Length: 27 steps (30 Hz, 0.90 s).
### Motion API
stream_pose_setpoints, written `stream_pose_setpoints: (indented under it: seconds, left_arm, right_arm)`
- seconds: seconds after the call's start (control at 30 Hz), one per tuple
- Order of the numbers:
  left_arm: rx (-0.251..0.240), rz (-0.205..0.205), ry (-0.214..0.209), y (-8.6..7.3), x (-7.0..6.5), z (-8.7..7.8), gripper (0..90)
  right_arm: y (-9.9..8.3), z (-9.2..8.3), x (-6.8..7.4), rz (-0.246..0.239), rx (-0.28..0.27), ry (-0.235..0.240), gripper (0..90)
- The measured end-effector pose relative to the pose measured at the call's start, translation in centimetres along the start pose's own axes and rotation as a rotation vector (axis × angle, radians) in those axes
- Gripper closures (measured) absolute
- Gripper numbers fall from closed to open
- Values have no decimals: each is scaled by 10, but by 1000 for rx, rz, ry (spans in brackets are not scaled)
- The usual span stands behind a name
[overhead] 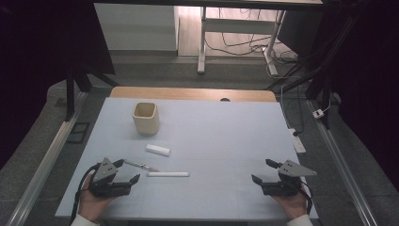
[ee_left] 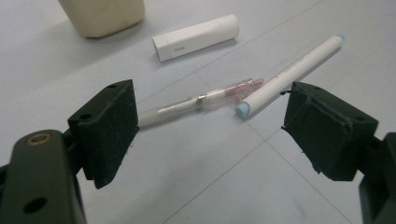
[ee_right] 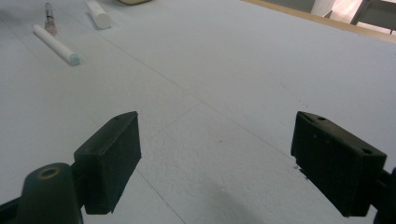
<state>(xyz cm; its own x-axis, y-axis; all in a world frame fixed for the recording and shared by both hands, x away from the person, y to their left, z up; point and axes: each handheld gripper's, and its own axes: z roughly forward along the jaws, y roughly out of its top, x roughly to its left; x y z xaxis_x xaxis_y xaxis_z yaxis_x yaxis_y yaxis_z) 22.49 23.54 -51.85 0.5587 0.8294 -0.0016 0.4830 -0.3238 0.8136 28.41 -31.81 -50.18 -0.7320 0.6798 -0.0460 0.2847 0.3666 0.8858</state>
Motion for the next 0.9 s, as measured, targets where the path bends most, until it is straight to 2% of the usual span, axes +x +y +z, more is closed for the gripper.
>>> stream_pose_setpoints:
  seconds: [0.9]
  left_arm:
    - [0, -6, 8, 2, 3, 3, 179]
  right_arm:
    - [1, 0, 1, -2, 0, -4, 161]
